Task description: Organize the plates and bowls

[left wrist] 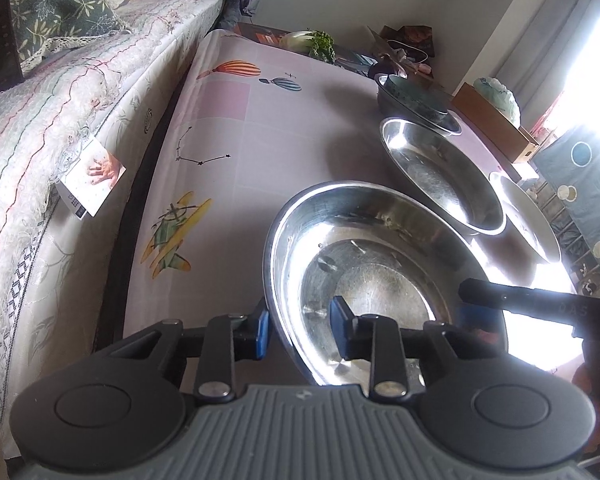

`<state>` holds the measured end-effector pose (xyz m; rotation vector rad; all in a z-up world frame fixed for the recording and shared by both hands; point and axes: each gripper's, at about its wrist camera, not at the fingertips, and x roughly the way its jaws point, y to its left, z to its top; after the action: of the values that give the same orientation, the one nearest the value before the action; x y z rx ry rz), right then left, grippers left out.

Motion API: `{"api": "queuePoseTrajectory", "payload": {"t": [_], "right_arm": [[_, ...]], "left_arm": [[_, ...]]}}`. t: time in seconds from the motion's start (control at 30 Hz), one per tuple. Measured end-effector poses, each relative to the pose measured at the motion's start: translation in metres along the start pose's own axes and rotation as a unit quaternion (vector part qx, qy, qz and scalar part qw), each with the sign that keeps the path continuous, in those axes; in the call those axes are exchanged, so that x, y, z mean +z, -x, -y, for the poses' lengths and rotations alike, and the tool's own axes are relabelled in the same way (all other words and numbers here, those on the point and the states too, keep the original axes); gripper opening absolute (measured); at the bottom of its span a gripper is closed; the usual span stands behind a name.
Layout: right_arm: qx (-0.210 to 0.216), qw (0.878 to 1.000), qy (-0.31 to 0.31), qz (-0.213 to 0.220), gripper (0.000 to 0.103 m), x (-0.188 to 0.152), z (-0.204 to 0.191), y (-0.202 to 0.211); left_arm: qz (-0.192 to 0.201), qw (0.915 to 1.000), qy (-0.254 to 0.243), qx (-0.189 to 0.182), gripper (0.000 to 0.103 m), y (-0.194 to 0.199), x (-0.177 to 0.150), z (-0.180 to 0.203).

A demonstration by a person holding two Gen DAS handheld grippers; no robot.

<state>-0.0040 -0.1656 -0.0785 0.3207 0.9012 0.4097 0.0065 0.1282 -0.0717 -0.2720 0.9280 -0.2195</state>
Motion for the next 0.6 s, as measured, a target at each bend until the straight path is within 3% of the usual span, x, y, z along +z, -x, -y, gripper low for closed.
{"api": "queuePoseTrajectory", "payload": {"t": [0.33, 0.6], "right_arm": [[0.006, 1.000, 0.009, -0.006, 0.024, -0.0007, -0.0068, -0.0072], [0.006, 1.000, 0.010, -0.006, 0.024, -0.0003, -0.0074, -0.0074]], "left_arm": [[-0.003, 0.9999, 0.007, 0.009, 0.031, 0.0039, -0.0006, -0.0079], [-0.008, 0.9998, -0.005, 0.020, 0.037, -0.0004, 0.0031, -0.0028]]}}
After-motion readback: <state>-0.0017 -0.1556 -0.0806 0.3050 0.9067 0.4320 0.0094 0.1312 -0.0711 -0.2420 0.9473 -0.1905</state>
